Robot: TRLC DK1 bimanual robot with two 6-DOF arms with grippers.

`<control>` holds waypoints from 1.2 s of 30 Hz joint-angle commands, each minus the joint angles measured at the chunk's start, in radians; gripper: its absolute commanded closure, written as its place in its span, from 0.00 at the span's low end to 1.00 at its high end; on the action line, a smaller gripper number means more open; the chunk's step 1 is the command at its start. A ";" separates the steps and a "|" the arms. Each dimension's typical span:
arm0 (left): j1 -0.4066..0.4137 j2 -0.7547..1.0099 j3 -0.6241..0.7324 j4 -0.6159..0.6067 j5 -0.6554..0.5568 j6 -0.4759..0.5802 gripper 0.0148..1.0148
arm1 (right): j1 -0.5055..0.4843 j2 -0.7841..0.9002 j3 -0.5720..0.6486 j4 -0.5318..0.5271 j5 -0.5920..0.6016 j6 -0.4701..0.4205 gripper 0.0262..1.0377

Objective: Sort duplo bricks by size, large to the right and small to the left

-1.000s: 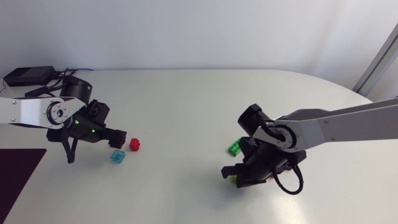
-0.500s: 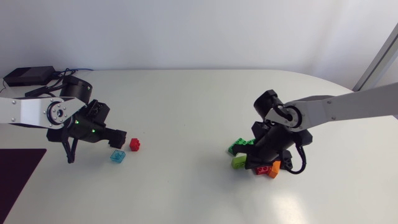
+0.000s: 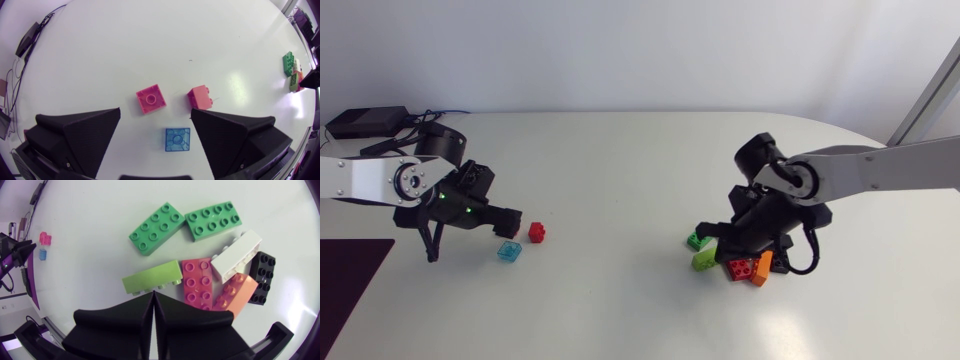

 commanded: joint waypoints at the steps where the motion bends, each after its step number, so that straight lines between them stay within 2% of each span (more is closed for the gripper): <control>1: 0.005 -0.018 -0.020 -0.001 -0.004 -0.012 0.04 | -0.038 -0.094 0.012 -0.011 0.019 -0.011 0.98; 6: 0.005 -0.086 -0.005 -0.001 -0.070 -0.016 0.04 | -0.150 -0.193 0.113 -0.025 0.025 0.033 0.98; 15: 0.002 -0.273 0.025 -0.056 -0.202 -0.010 0.04 | -0.161 -0.314 0.175 -0.051 0.050 0.032 0.97; 16: 0.001 -0.299 0.025 -0.067 -0.213 -0.010 0.04 | -0.161 -0.328 0.181 -0.054 0.059 0.033 0.94; 17: -0.002 -0.320 0.026 -0.075 -0.233 -0.010 0.04 | -0.161 -0.341 0.184 -0.056 0.065 0.033 0.86; 19: -0.002 -0.370 0.028 -0.096 -0.256 -0.010 0.04 | -0.161 -0.365 0.190 -0.066 0.089 0.036 0.60; 21: 0.004 -0.420 0.025 -0.121 -0.275 -0.010 0.04 | -0.161 -0.393 0.187 -0.076 0.111 0.039 0.29; 23: 0.011 -0.478 0.017 -0.139 -0.295 -0.010 0.04 | -0.161 -0.422 0.176 -0.080 0.132 0.038 0.08; 24: 0.013 -0.508 0.011 -0.145 -0.309 -0.010 0.04 | -0.161 -0.439 0.172 -0.080 0.139 0.038 0.06; 36: -0.050 -0.865 -0.051 -0.236 -0.466 -0.049 0.04 | -0.147 -0.707 0.020 -0.037 0.252 0.021 0.05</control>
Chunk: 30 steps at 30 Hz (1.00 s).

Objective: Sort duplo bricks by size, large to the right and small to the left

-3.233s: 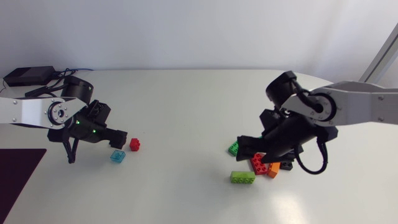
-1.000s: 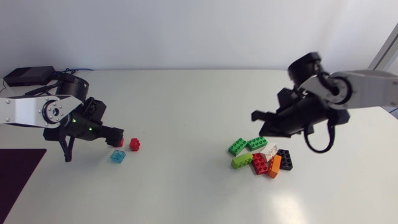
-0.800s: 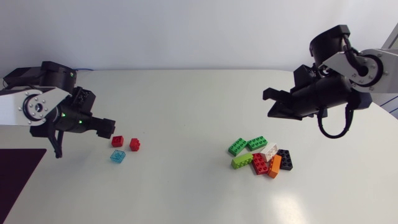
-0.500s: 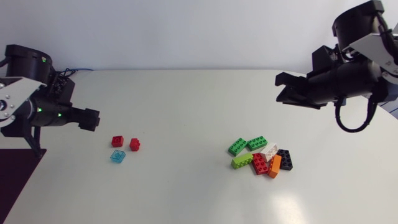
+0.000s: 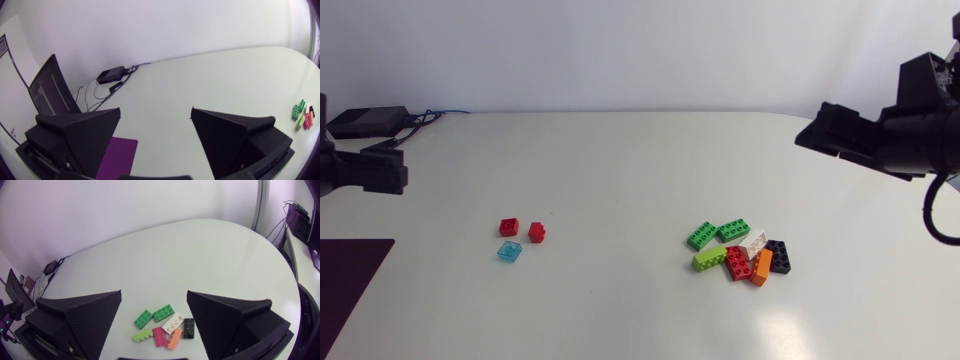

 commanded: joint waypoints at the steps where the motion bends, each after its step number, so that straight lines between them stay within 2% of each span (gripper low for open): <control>1: -0.011 -0.069 -0.041 -0.022 -0.030 -0.025 0.04 | 0.010 -0.052 -0.052 0.011 0.019 0.002 0.05; 8: 0.001 -0.250 -0.042 -0.084 -0.102 -0.003 0.04 | 0.014 -0.156 -0.102 0.014 0.039 0.005 0.05; 14: 0.084 -0.388 -0.048 -0.120 -0.099 0.002 0.04 | 0.014 -0.259 -0.158 0.035 0.044 0.002 0.05; 19: 0.125 -0.517 -0.061 -0.177 -0.091 0.006 0.04 | 0.018 -0.381 -0.214 0.066 0.073 -0.047 0.05; 25: 0.197 -0.660 -0.096 -0.209 -0.004 0.008 0.04 | 0.042 -0.567 -0.337 0.152 0.149 -0.140 0.05; 28: 0.272 -0.732 -0.119 -0.219 0.071 0.008 0.04 | 0.042 -0.637 -0.395 0.201 0.156 -0.205 0.05; 30: 0.349 -0.769 -0.131 -0.240 0.163 0.006 0.04 | 0.042 -0.688 -0.446 0.258 0.163 -0.250 0.05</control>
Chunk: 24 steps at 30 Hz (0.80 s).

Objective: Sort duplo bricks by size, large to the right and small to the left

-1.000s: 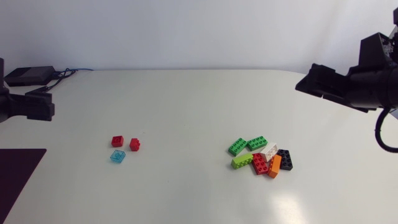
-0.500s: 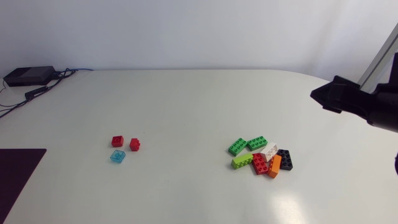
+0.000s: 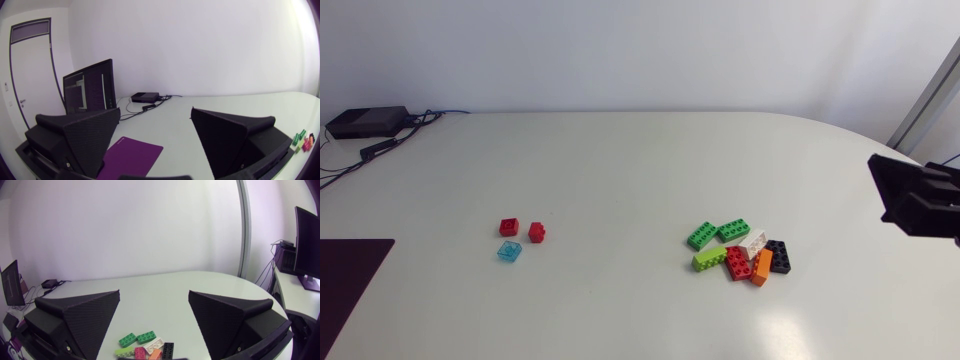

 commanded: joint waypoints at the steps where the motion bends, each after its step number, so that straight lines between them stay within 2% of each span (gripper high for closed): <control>1: 0.083 -0.035 -0.033 -0.026 0.093 0.001 0.04 | 0.008 -0.064 -0.074 0.063 0.025 -0.083 0.05; 4: 0.110 -0.038 -0.077 0.025 0.150 0.021 0.04 | 0.008 -0.113 -0.143 0.124 0.043 -0.126 0.05; 9: 0.080 -0.035 -0.171 0.135 0.198 0.050 0.04 | 0.017 -0.194 -0.260 0.181 0.040 -0.202 0.05; 14: -0.006 -0.033 -0.252 0.209 0.231 0.050 0.03 | 0.036 -0.302 -0.350 0.195 0.014 -0.268 0.05; 18: -0.068 -0.024 -0.304 0.262 0.235 0.048 0.03 | 0.028 -0.317 -0.379 0.206 0.015 -0.276 0.05; 24: -0.099 -0.025 -0.388 0.361 0.251 0.001 0.03 | -0.018 -0.315 -0.424 0.241 -0.020 -0.251 0.05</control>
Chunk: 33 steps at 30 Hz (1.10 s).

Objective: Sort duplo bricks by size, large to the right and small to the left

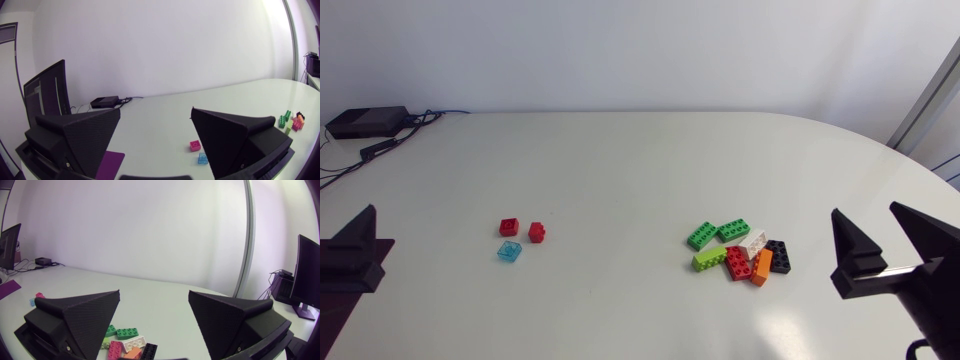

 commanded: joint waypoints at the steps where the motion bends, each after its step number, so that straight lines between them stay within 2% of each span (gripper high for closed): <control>1: -0.017 -0.006 -0.054 0.046 0.015 -0.033 0.03 | -0.021 -0.006 -0.036 0.029 -0.011 0.003 0.05; 23: -0.129 -0.007 -0.364 0.411 0.072 -0.208 0.03 | -0.190 -0.001 -0.202 0.155 -0.138 0.096 0.05; 33: -0.131 -0.007 -0.371 0.418 0.073 -0.212 0.03 | -0.193 -0.001 -0.205 0.158 -0.140 0.098 0.05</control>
